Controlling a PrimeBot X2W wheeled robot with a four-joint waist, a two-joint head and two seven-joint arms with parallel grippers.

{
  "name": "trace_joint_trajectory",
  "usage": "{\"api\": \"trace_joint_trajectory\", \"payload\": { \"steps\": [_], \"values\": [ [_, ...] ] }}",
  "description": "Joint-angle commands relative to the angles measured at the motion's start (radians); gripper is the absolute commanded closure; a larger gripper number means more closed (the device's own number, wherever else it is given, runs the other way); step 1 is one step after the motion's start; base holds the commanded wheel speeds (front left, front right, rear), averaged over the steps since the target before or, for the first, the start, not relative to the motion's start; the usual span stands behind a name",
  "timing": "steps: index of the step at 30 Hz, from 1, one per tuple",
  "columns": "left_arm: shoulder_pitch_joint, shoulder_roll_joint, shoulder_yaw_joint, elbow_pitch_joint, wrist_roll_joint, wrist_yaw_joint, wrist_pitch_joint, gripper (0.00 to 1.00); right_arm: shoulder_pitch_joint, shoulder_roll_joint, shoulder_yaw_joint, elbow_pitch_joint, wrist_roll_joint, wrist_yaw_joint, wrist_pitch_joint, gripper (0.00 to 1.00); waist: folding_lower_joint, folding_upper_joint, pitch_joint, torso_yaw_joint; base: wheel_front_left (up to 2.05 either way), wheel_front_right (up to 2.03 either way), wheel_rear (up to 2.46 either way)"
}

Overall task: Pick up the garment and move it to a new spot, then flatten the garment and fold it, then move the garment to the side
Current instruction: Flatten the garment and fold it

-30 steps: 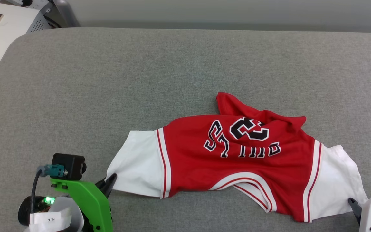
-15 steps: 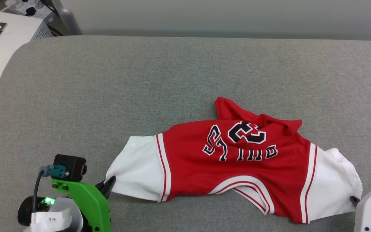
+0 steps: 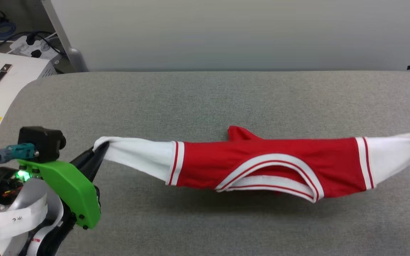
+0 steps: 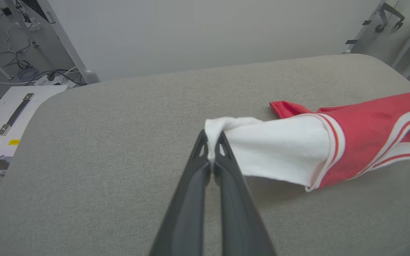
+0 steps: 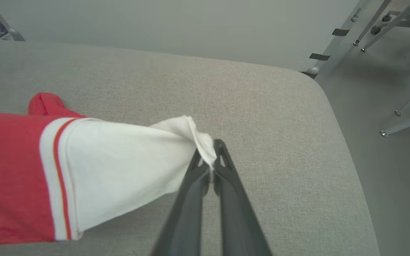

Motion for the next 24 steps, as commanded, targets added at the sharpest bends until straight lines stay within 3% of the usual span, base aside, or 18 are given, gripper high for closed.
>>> {"api": "trace_joint_trajectory", "payload": {
  "steps": [1, 5, 8, 17, 24],
  "values": [
    [-0.026, 0.006, 0.012, -0.004, -0.002, -0.005, -0.008, 1.0, -0.045, -0.019, -0.009, -0.014, 0.02, 0.0, 0.002, 1.0, 0.0, 0.0, -0.026, -0.015, 0.0, 0.0, 0.0],
    [-0.077, 0.015, 0.042, -0.015, 0.014, -0.004, -0.025, 1.0, -0.138, -0.071, -0.007, -0.046, 0.053, 0.0, 0.016, 1.0, 0.0, 0.0, -0.042, -0.022, 0.0, 0.0, 0.0],
    [-0.139, -0.015, 0.091, -0.033, 0.014, 0.014, -0.075, 1.0, -0.211, -0.099, -0.006, -0.059, 0.078, 0.0, 0.031, 1.0, 0.0, 0.0, -0.044, -0.025, 0.0, 0.0, 0.0],
    [-0.338, 0.013, 0.17, -0.012, 0.04, 0.002, -0.104, 1.0, -0.491, -0.128, -0.016, -0.024, 0.089, 0.0, 0.007, 1.0, 0.0, 0.0, 0.023, -0.022, 0.0, 0.0, 0.0],
    [-0.508, 0.07, 0.176, 0.057, 0.06, -0.053, -0.07, 1.0, -0.695, -0.156, 0.045, 0.058, 0.059, 0.0, -0.015, 1.0, 0.0, 0.0, 0.143, -0.025, 0.0, 0.0, 0.0]
  ]
}}
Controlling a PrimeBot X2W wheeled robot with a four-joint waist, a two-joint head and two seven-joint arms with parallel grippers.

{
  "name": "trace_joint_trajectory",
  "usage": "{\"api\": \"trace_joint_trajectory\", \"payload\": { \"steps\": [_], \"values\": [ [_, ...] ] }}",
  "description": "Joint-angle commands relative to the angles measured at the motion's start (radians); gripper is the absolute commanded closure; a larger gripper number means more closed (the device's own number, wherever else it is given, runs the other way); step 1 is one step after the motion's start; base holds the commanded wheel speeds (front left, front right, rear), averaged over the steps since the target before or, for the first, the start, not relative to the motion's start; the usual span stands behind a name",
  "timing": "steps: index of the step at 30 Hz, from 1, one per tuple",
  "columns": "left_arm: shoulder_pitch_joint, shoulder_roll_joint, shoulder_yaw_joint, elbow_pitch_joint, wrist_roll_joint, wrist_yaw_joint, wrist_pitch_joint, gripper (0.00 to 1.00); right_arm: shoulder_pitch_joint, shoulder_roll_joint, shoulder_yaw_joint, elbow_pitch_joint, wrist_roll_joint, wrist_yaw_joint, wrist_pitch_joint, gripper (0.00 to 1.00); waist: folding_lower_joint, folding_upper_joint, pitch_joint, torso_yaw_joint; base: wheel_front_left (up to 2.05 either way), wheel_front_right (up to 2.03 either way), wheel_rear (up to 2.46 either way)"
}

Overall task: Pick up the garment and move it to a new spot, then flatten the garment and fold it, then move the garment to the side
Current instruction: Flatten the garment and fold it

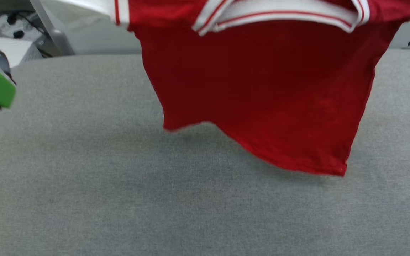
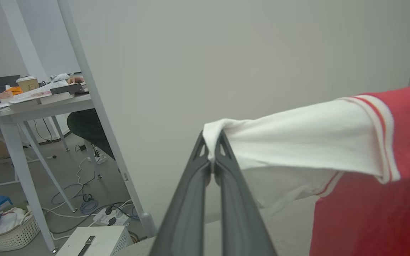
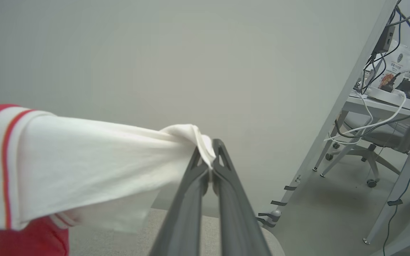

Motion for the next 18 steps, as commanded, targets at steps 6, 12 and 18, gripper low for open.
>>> {"api": "trace_joint_trajectory", "payload": {
  "steps": [6, 12, 18],
  "values": [
    [-0.245, 0.053, -0.005, 0.115, 0.01, -0.09, 0.042, 1.0, -0.235, -0.023, 0.068, 0.097, -0.051, -0.001, -0.026, 1.0, 0.0, 0.0, 0.211, -0.006, 0.0, 0.0, 0.0],
    [-0.512, 0.051, -0.057, 0.281, 0.07, -0.165, 0.058, 1.0, -0.487, -0.006, 0.118, 0.235, -0.114, -0.001, -0.083, 1.0, 0.0, 0.0, 0.372, -0.009, 0.0, 0.0, 0.0],
    [-0.764, -0.013, -0.13, 0.472, 0.161, -0.231, 0.006, 1.0, -0.705, 0.035, 0.168, 0.403, -0.191, -0.001, -0.179, 1.0, 0.0, 0.0, 0.485, -0.012, 0.0, 0.0, 0.0]
  ]
}}
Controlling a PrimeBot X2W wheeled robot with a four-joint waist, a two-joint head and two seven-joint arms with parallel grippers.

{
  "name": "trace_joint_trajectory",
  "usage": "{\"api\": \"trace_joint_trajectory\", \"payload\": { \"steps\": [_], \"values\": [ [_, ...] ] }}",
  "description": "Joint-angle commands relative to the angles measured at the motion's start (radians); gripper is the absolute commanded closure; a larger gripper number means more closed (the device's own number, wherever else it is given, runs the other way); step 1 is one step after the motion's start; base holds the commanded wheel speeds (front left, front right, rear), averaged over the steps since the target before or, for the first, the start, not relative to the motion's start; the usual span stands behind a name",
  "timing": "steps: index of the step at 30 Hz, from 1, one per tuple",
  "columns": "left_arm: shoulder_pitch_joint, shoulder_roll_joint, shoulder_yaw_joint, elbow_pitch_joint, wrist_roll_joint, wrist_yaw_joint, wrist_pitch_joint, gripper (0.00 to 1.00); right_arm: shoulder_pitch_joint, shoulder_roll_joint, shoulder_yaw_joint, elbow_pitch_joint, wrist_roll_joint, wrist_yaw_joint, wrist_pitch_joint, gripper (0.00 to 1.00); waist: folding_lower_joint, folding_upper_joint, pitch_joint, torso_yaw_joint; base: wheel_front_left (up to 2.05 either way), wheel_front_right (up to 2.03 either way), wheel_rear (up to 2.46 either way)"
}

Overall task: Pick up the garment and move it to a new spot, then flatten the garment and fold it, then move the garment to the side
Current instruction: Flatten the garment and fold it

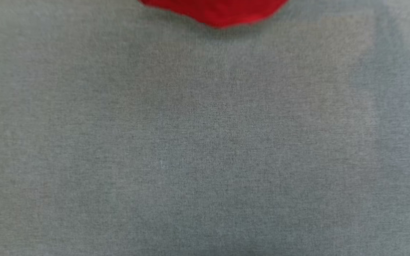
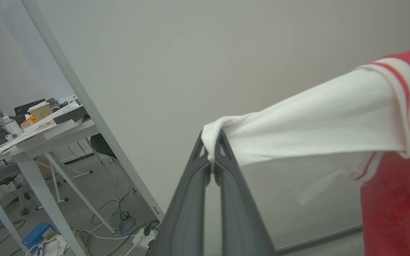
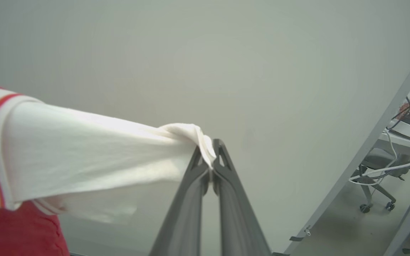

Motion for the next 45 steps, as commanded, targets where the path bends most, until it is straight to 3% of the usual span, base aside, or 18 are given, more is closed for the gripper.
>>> {"api": "trace_joint_trajectory", "payload": {
  "steps": [1, 9, 16, 28, 34, 45],
  "values": [
    [-0.06, -0.018, -0.006, 0.044, 0.024, -0.009, -0.026, 1.0, -0.049, 0.008, -0.009, 0.04, -0.023, -0.002, -0.034, 1.0, -0.0003, 0.0, 0.145, -0.006, 0.0, 0.0, 0.0],
    [-0.279, -0.119, -0.051, 0.283, 0.097, -0.056, -0.228, 1.0, -0.224, 0.092, -0.034, 0.237, -0.117, -0.002, -0.193, 1.0, -0.0003, 0.0, 0.231, -0.002, 0.0, 0.0, 0.0],
    [-0.275, -0.193, -0.079, 0.454, 0.11, -0.067, -0.4, 1.0, -0.215, 0.13, -0.031, 0.34, -0.127, -0.002, -0.268, 1.0, -0.0003, 0.0, 0.249, 0.021, 0.0, 0.0, 0.0],
    [0.071, -0.279, -0.149, 0.604, 0.025, -0.092, -0.532, 1.0, 0.091, 0.107, 0.06, 0.412, -0.015, -0.002, -0.257, 1.0, -0.0003, 0.0, 0.129, 0.058, 0.0, 0.0, 0.0],
    [0.289, -0.295, -0.181, 0.619, -0.028, -0.097, -0.556, 1.0, 0.307, 0.093, 0.098, 0.414, 0.074, -0.002, -0.165, 1.0, -0.0003, 0.0, 0.016, 0.061, 0.0, 0.0, 0.0],
    [0.594, -0.247, -0.229, 0.582, -0.131, -0.1, -0.412, 1.0, 0.624, 0.06, 0.07, 0.322, 0.19, -0.002, -0.038, 1.0, -0.0003, 0.0, -0.156, 0.064, 0.0, 0.0, 0.0]
  ]
}}
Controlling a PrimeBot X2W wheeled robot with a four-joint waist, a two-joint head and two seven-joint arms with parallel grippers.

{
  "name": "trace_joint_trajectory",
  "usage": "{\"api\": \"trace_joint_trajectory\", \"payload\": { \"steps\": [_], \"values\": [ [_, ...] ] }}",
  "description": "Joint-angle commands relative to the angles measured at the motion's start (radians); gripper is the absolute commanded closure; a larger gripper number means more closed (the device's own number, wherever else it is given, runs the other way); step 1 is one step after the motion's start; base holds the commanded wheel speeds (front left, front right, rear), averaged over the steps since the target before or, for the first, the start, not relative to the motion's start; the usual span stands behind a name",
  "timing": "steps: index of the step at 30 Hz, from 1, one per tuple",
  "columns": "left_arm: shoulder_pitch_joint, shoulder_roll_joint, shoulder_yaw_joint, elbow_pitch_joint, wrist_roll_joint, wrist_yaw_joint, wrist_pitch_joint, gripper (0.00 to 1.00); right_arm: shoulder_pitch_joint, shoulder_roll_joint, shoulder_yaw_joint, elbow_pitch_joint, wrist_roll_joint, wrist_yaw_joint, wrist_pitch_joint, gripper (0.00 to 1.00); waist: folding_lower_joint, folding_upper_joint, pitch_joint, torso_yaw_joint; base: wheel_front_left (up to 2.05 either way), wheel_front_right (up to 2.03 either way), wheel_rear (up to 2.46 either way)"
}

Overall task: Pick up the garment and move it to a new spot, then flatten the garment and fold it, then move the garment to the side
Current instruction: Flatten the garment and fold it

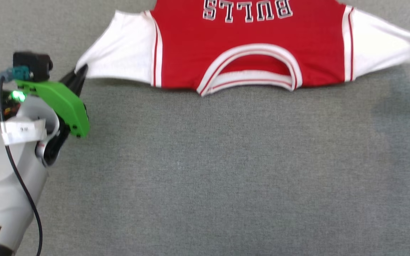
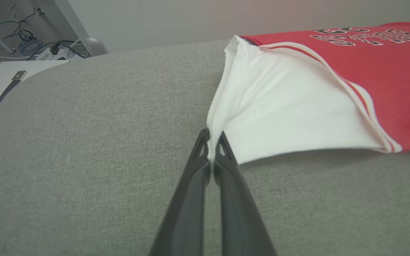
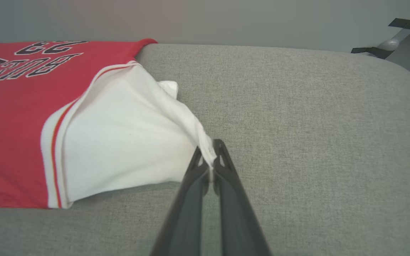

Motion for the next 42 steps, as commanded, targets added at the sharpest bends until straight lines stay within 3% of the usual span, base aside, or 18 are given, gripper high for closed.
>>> {"api": "trace_joint_trajectory", "payload": {
  "steps": [1, 8, 15, 24, 30, 38, 39, 40, 41, 42],
  "values": [
    [0.048, 0.03, 0.006, -0.005, -0.02, 0.001, 0.016, 1.0, 0.042, -0.013, -0.015, -0.009, 0.011, -0.002, 0.012, 1.0, 0.0001, 0.0, -0.09, 0.003, 0.0, 0.0, 0.0],
    [0.224, 0.071, 0.004, -0.122, -0.089, 0.018, 0.096, 1.0, 0.201, -0.015, -0.066, -0.055, 0.039, -0.002, 0.101, 1.0, 0.0001, 0.0, -0.174, -0.002, 0.0, 0.0, 0.0],
    [0.416, 0.134, -0.004, -0.3, -0.152, 0.08, 0.199, 1.0, 0.377, -0.006, -0.152, -0.134, 0.063, -0.002, 0.2, 1.0, 0.0001, 0.0, -0.243, -0.008, 0.0, 0.0, 0.0],
    [0.652, 0.224, 0.014, -0.553, -0.239, 0.184, 0.284, 1.0, 0.599, 0.077, -0.314, -0.283, 0.046, -0.002, 0.414, 1.0, 0.0001, 0.0, -0.304, -0.016, 0.0, 0.0, 0.0],
    [0.765, 0.284, 0.02, -0.691, -0.298, 0.233, 0.352, 1.0, 0.728, 0.15, -0.411, -0.473, 0.002, -0.002, 0.593, 1.0, 0.0001, 0.0, -0.318, -0.017, 0.0, 0.0, 0.0],
    [0.803, 0.284, 0.009, -0.805, -0.335, 0.27, 0.401, 1.0, 0.812, 0.239, -0.511, -0.599, -0.034, -0.002, 0.713, 1.0, 0.0001, 0.0, -0.295, -0.006, 0.0, 0.0, 0.0],
    [0.799, 0.282, 0.005, -0.815, -0.336, 0.27, 0.408, 1.0, 0.81, 0.243, -0.512, -0.61, -0.035, -0.002, 0.728, 0.84, 0.0001, 0.0, -0.289, -0.004, 0.0, 0.0, 0.0],
    [0.791, 0.282, 0.001, -0.829, -0.333, 0.269, 0.415, 1.0, 0.808, 0.242, -0.513, -0.626, -0.039, -0.002, 0.734, 0.06, 0.0001, 0.0, -0.281, 0.0, 0.0, 0.0, 0.0],
    [0.783, 0.283, -0.001, -0.84, -0.328, 0.27, 0.42, 1.0, 0.805, 0.242, -0.514, -0.637, -0.041, -0.002, 0.74, 0.0, 0.0001, 0.0, -0.273, 0.003, 0.0, 0.0, 0.0],
    [0.773, 0.286, -0.004, -0.856, -0.319, 0.271, 0.425, 1.0, 0.799, 0.238, -0.508, -0.653, -0.038, -0.002, 0.752, 0.0, 0.0001, 0.0, -0.261, 0.007, 0.0, 0.0, 0.0]
  ]
}}
